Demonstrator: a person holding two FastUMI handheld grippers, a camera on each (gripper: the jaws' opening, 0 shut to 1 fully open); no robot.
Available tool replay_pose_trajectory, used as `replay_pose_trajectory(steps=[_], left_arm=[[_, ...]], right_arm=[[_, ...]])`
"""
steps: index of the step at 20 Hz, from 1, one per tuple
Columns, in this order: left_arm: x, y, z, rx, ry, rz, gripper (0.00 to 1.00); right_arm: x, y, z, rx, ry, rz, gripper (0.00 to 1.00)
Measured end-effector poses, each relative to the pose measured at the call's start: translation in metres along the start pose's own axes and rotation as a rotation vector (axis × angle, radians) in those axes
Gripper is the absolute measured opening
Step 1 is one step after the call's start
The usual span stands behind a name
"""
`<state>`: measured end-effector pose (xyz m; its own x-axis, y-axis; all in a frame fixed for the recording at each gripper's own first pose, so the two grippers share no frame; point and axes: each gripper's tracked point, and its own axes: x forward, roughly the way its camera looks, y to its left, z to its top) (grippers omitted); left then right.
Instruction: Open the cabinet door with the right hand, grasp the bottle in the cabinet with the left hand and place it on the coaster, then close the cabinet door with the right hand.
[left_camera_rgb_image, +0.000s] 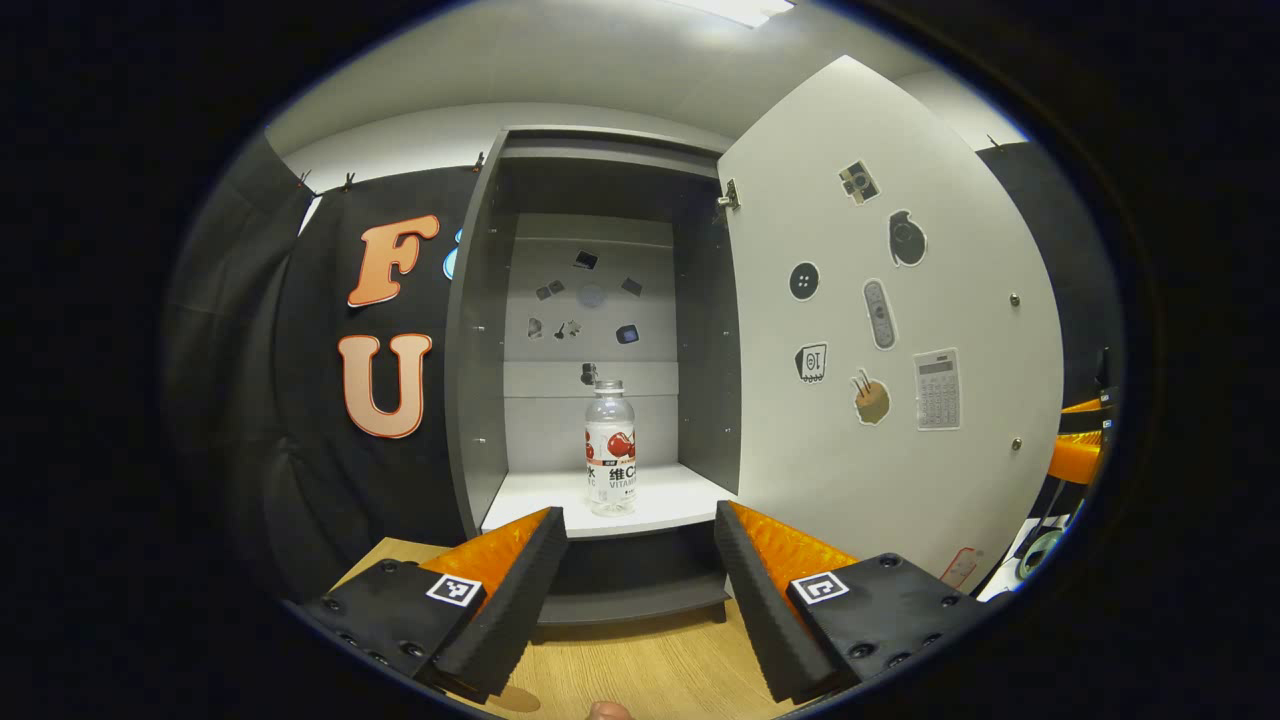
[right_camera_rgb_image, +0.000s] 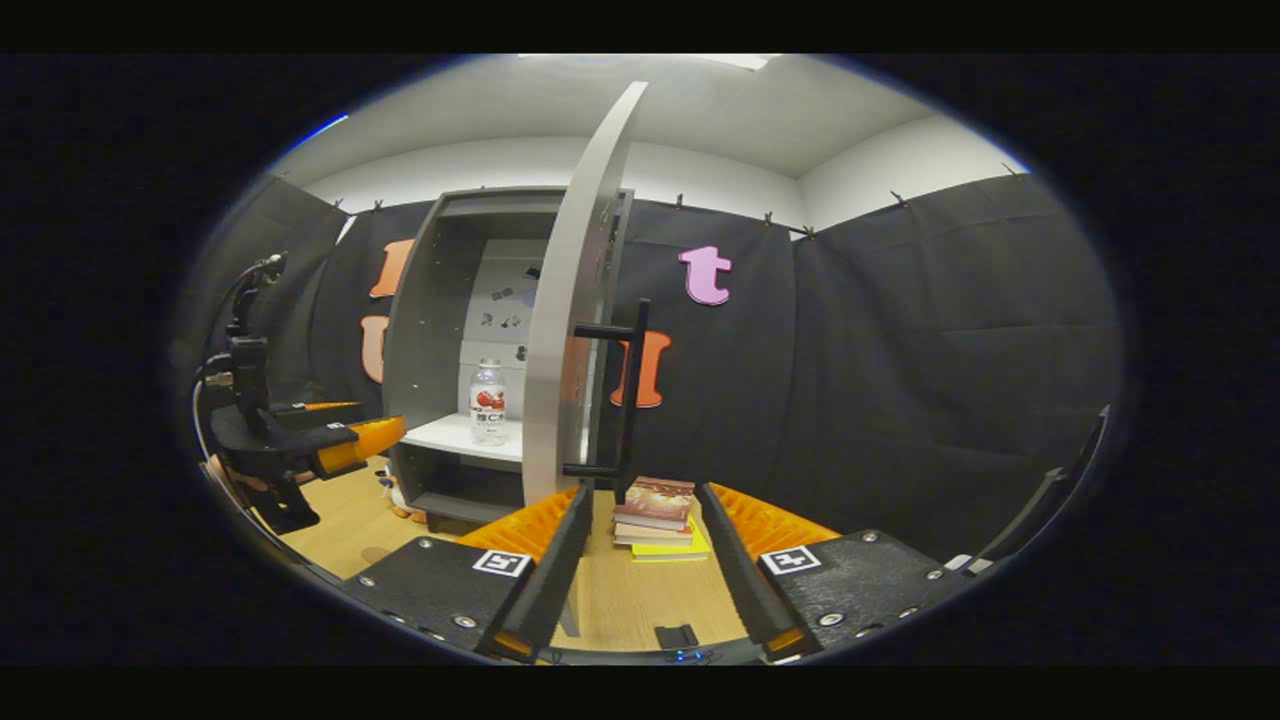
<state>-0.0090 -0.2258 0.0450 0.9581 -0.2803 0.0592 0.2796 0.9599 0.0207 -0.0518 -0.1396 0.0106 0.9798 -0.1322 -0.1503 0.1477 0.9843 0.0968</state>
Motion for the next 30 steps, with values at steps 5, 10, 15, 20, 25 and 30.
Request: replay_pose_trajectory(steps=[5, 10, 15, 20, 25, 30], left_arm=[[0.04, 0.02, -0.006, -0.035, 0.008, -0.037, 0.97], [0.089, 0.048, -0.014, -0.032, 0.0, -0.104, 0.97], [0.136, 0.069, -0.016, -0.012, -0.019, -0.182, 0.97], [0.173, 0.066, -0.028, -0.003, -0.014, -0.265, 0.99], [0.207, 0.051, -0.046, -0.009, 0.018, -0.289, 0.97], [0.236, 0.042, -0.06, -0.001, 0.041, -0.28, 0.97]], right_arm=[[-0.019, 0.019, 0.021, 0.117, -0.033, -0.046, 0.87], [-0.033, 0.042, 0.035, 0.113, -0.07, -0.194, 0.85], [-0.017, 0.102, 0.044, 0.083, -0.089, -0.277, 0.85], [0.007, 0.154, 0.037, 0.036, -0.071, -0.287, 0.92], [0.053, 0.19, 0.031, -0.013, -0.055, -0.24, 0.93], [0.084, 0.209, 0.023, -0.016, -0.041, -0.185, 0.94]])
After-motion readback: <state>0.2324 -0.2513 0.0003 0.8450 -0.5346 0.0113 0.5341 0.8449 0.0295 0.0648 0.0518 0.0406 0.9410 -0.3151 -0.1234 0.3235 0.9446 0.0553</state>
